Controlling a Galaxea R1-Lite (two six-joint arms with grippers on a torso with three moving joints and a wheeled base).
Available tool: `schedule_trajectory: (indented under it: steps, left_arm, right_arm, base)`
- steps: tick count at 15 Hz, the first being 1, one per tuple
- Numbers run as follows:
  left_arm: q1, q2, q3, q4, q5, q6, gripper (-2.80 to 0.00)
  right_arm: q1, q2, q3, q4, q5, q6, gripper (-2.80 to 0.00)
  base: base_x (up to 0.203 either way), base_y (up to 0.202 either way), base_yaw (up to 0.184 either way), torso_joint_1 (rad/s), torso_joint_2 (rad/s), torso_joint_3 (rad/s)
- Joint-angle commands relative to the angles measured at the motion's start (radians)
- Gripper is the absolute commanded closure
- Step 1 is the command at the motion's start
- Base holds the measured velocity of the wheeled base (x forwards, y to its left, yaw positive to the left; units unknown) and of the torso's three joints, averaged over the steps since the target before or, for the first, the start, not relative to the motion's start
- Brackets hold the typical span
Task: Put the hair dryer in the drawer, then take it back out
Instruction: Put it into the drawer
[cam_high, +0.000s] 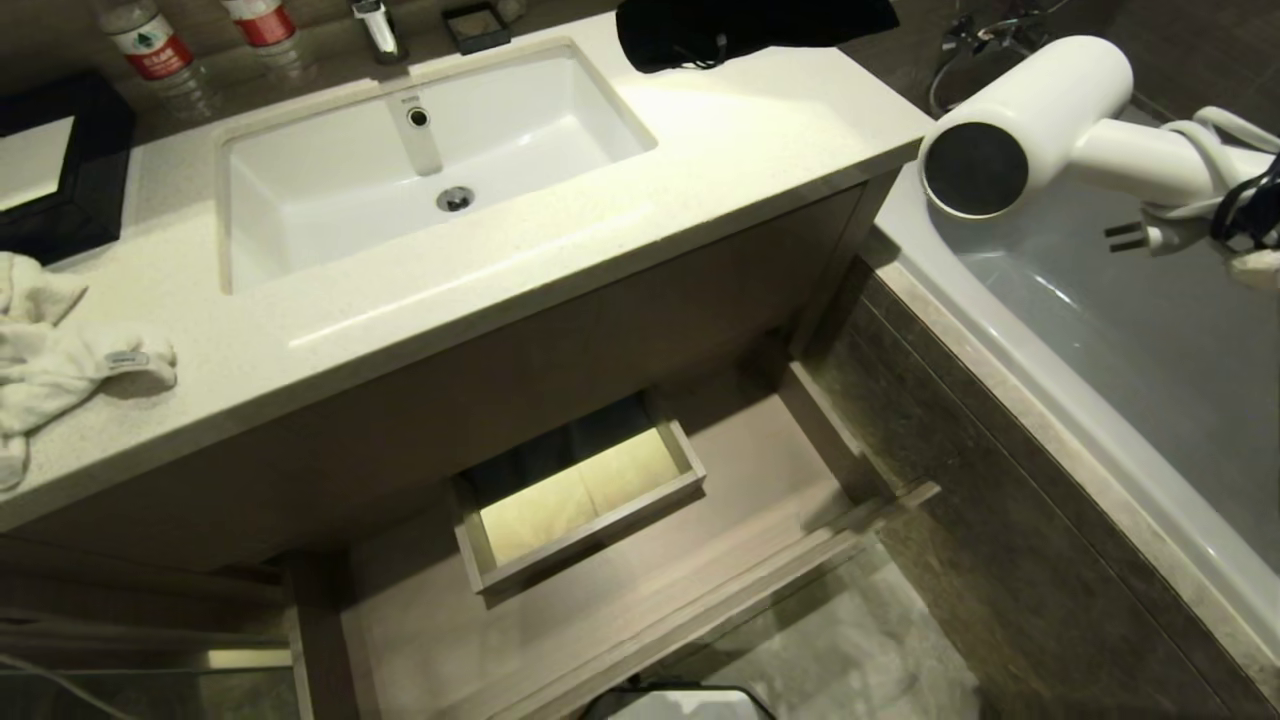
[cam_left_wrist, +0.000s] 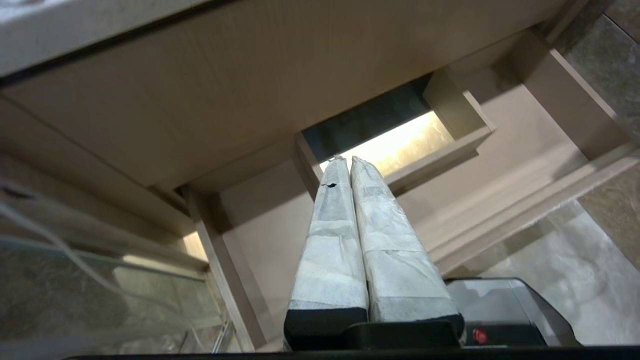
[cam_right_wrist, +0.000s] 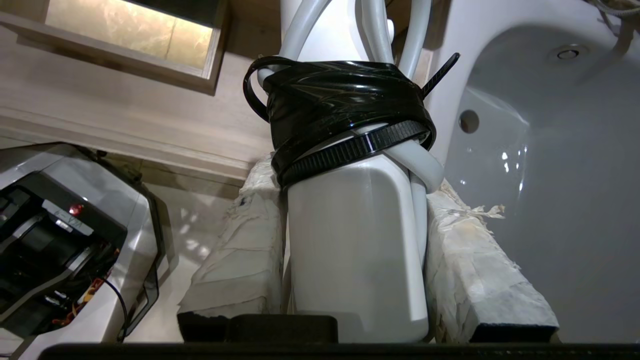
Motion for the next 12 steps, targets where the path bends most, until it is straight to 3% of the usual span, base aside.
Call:
schedule_trajectory:
  steps: [1,6,12]
  left_arm:
    - [0.0,0.0,0.0,0.0,0.0,-0.001,0.0]
    - [0.0,0.0,0.0,0.0,0.001,-0.001,0.0]
    - [0.0,0.0,0.0,0.0,0.001,-0.001,0.0]
  right_arm:
    - [-0.003,-0.008,0.002,0.003,0.001,-0.003,0.0]
    - [-0.001,-0.027,0.031,0.015,0.005,-0.006,0.0]
    - [-0.003,-0.062,0.056,0.024,0.004,-0.006,0.0]
  base:
    - [0.0,0.0,0.0,-0.262,-0.01,-0.278]
    - [0.0,0.0,0.0,-0.208,-0.05,-0.256]
    - [0.0,0.0,0.0,-0.015,0.0,-0.029]
